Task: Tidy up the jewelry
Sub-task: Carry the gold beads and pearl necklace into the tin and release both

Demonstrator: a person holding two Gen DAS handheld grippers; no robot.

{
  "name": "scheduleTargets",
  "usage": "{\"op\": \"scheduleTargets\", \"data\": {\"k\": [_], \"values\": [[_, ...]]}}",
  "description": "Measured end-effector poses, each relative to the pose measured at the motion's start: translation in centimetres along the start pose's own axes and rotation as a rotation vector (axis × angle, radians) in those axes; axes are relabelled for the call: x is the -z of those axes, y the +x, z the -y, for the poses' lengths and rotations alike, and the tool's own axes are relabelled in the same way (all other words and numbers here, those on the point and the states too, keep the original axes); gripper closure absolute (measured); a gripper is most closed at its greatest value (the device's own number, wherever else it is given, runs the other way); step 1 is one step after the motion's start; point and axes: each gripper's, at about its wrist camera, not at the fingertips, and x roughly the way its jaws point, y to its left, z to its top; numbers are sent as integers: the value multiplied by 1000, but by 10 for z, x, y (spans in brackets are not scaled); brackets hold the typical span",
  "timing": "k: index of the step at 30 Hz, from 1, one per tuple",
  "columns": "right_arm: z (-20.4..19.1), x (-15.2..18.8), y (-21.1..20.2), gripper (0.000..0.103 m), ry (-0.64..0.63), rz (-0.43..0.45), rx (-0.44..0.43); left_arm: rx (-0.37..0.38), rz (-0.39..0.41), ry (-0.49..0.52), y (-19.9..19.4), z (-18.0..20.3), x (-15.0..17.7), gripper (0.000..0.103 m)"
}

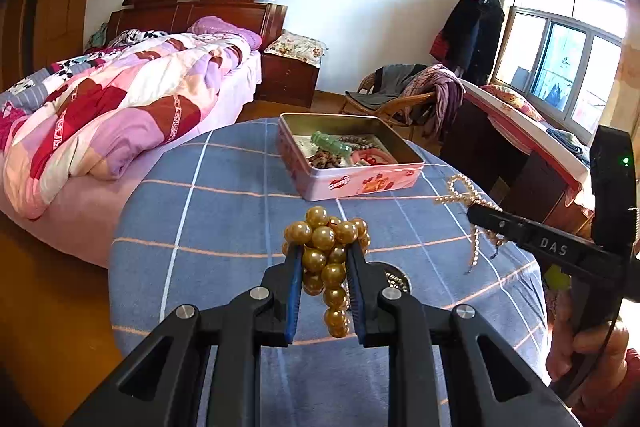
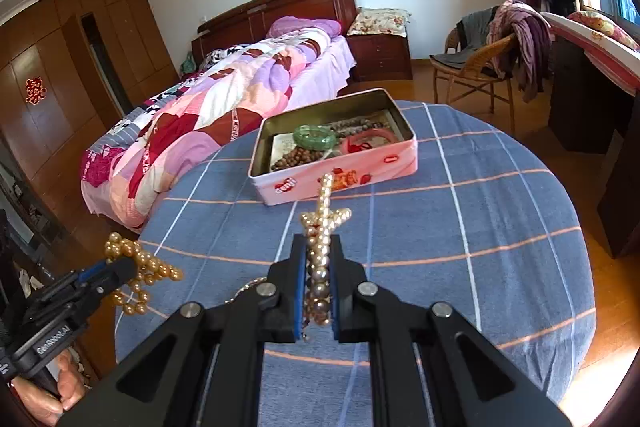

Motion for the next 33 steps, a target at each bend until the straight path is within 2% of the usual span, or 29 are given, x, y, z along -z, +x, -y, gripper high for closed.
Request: {"op": "scheduleTargets", "data": {"k": [20, 33], "values": [[24, 0, -1, 90, 29, 17, 43, 26, -41, 37, 22, 18, -2, 82], [26, -38, 4, 90, 2, 86, 54, 42, 61, 60, 42, 24, -61, 82]]}}
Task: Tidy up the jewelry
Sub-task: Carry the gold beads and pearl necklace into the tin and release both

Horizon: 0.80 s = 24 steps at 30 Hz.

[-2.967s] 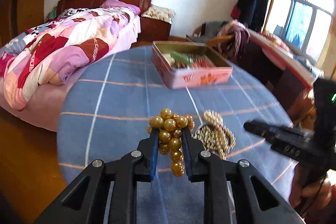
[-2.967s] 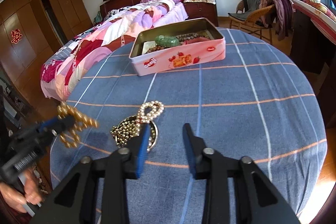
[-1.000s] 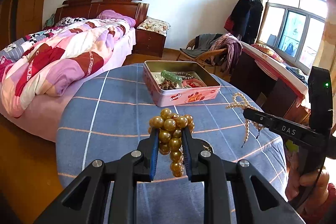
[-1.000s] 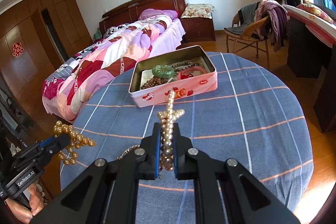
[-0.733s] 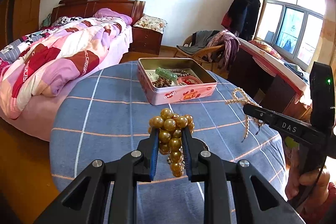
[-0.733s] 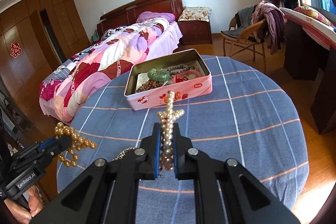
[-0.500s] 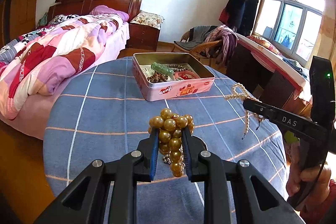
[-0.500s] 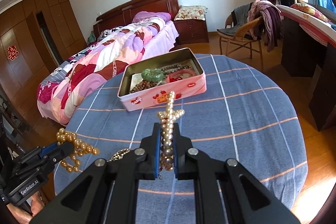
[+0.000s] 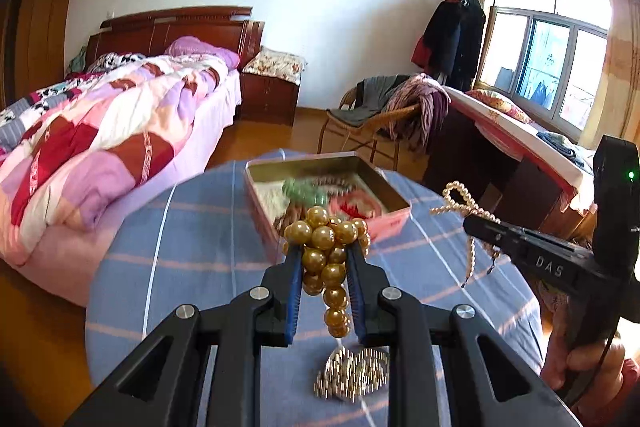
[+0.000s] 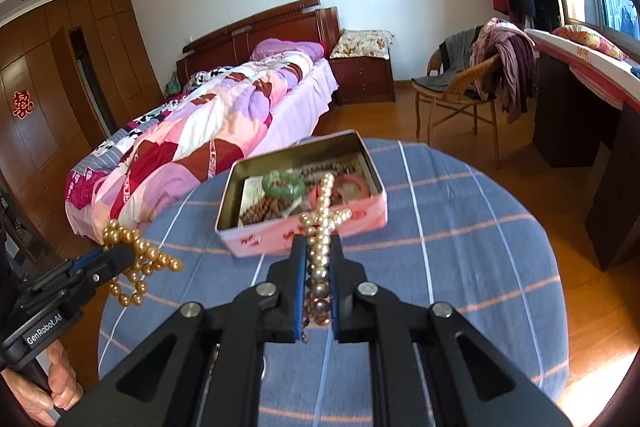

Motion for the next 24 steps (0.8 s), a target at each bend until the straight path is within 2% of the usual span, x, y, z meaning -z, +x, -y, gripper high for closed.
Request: {"op": "scheduleTargets", "data": {"k": [4, 13, 24], "values": [[-4, -15, 10, 90, -16, 29, 7, 24, 32, -19, 12, -2, -15, 82], [-3, -37, 47, 90, -18, 51, 24, 9, 39, -14, 59, -7, -36, 82], [3, -52, 103, 90, -22, 46, 51, 10, -6, -46, 124, -17, -47, 82]]}}
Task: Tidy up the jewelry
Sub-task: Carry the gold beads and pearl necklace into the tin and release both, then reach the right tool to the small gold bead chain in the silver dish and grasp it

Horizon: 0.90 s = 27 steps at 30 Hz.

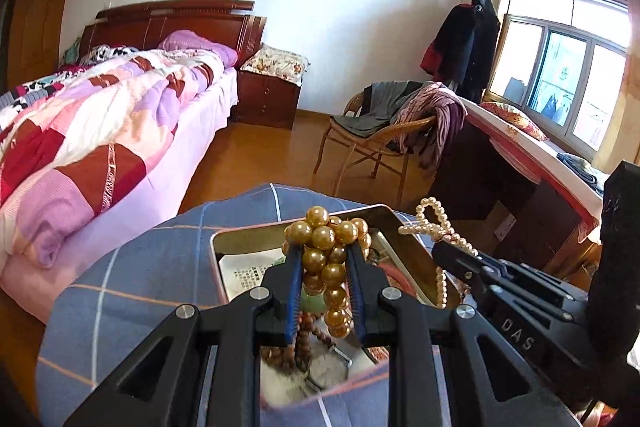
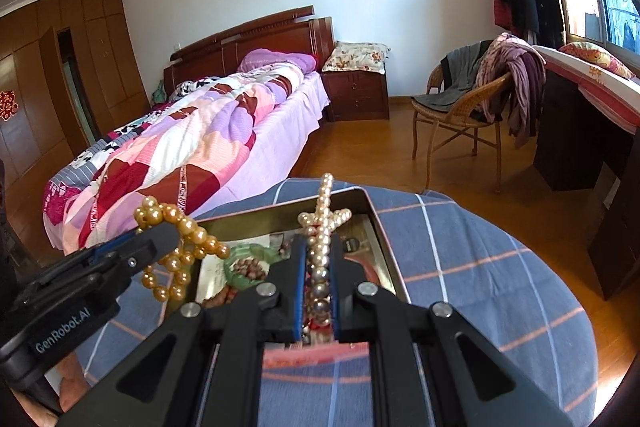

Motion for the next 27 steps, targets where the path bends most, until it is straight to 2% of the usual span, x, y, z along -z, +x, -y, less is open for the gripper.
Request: {"op": "scheduleTargets", "data": {"k": [8, 12, 14, 15, 16, 17, 18, 19, 20, 23, 27], "values": [[7, 4, 38, 90, 5, -60, 3, -71, -88, 19, 38, 1, 6, 82], [12, 7, 45, 89, 26, -84, -37, -111, -123, 42, 45, 3, 11, 82], [14, 9, 45, 84, 40, -91, -68, -126, -136, 56, 48, 5, 10, 82], [14, 9, 46, 78, 50, -93, -76, -139, -146, 66, 50, 6, 10, 82], [16, 9, 45, 55, 65, -96, -89, -160, -154, 76, 50, 7, 10, 80], [17, 8, 43, 42, 79, -91, -93, -187, -160, 76, 50, 8, 9, 72], [21, 7, 38, 38, 95, -62, -77, -199, -168, 71, 48, 8, 8, 64], [22, 6, 32, 38, 102, -42, -75, -199, -172, 59, 46, 8, 7, 45], [24, 4, 27, 38, 108, -30, -73, -193, -164, 40, 40, 8, 6, 30], [28, 1, 5, 38, 136, 22, -57, -205, -120, 37, 20, 11, 5, 26], [28, 5, -10, 38, 149, 22, -32, -244, -133, 56, 0, 15, 7, 26]]}}
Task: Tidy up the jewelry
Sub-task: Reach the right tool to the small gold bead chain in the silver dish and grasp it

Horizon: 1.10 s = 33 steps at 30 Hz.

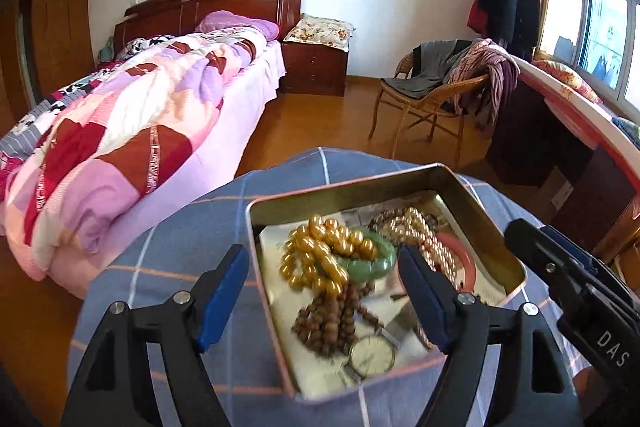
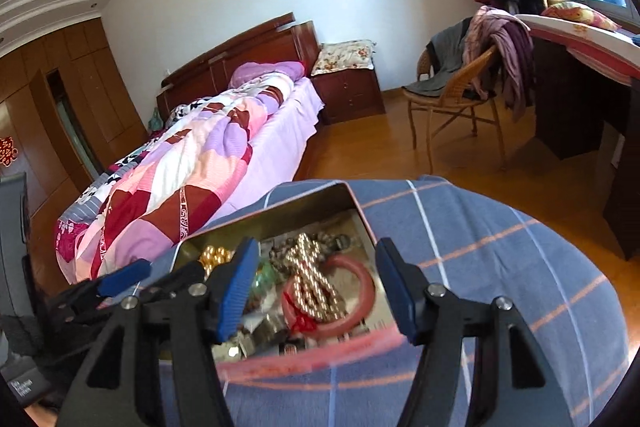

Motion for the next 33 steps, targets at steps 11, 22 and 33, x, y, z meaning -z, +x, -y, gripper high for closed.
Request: {"op": "scheduleTargets", "data": {"k": [11, 22, 33], "values": [[-12, 22, -48, 38, -5, -20, 9, -57, -8, -5, -42, -3, 25, 26], [-17, 49, -77, 38, -27, -49, 9, -111, -29, -9, -68, -5, 60, 25], [-28, 83, -91, 50, -90, -106, -9, -165, -69, 9, -84, -17, 107, 25]]}}
